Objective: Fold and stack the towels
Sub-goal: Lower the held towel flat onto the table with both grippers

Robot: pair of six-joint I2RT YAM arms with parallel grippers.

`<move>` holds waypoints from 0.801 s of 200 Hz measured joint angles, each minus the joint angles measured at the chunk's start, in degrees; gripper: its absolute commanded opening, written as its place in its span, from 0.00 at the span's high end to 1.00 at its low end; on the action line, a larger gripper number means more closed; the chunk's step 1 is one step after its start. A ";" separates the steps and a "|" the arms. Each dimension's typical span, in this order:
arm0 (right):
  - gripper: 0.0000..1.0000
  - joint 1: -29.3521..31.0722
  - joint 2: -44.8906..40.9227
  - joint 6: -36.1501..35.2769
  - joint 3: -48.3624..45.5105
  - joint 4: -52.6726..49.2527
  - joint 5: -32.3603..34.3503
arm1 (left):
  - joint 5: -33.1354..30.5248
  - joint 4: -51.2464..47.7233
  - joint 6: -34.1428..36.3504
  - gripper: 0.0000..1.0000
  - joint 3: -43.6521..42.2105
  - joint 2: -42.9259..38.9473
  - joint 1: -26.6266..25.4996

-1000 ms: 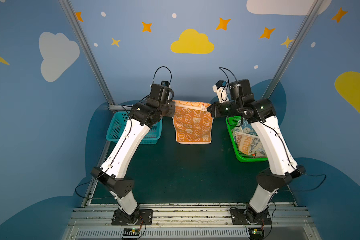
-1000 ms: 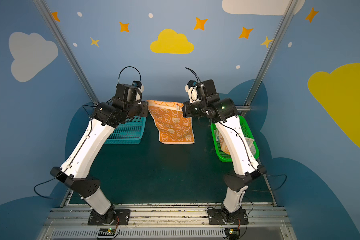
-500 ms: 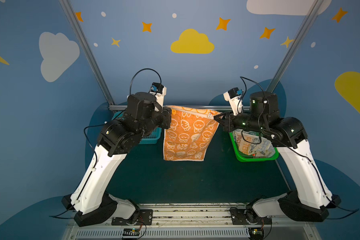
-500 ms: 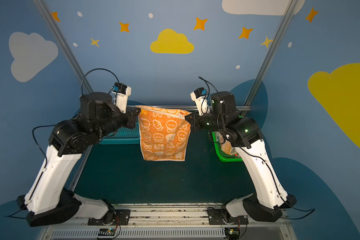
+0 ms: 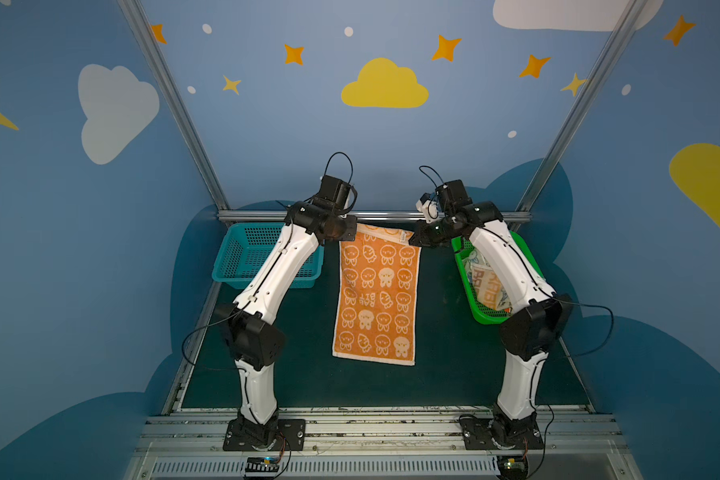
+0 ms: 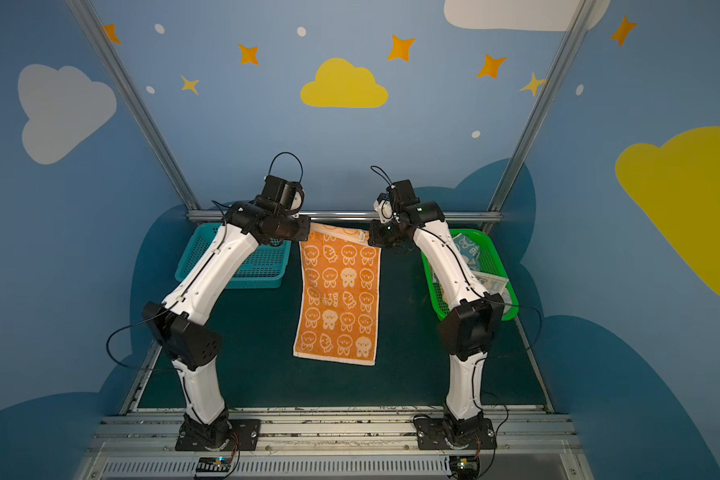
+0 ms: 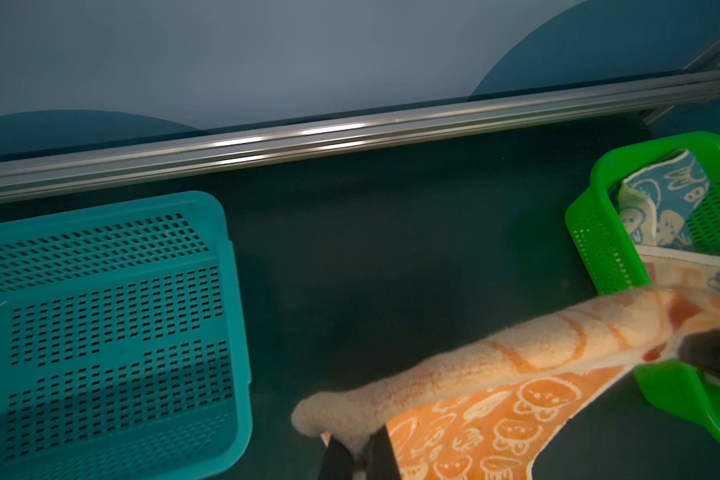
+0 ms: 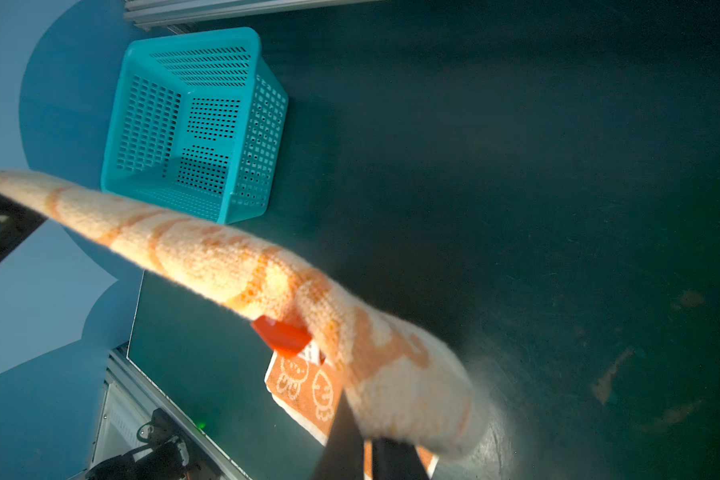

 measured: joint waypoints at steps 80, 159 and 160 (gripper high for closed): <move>1.00 -3.69 12.59 0.07 7.15 -2.60 -6.45 | 1.25 -2.82 -0.83 0.96 7.91 15.26 1.25; 1.00 -1.84 12.13 1.31 -11.98 -3.89 -9.07 | 3.45 5.77 -3.98 0.96 -24.44 6.60 -0.83; 1.00 -1.75 11.98 1.36 -12.61 -3.72 -9.14 | 3.48 5.88 -4.07 0.96 -24.72 6.45 -0.85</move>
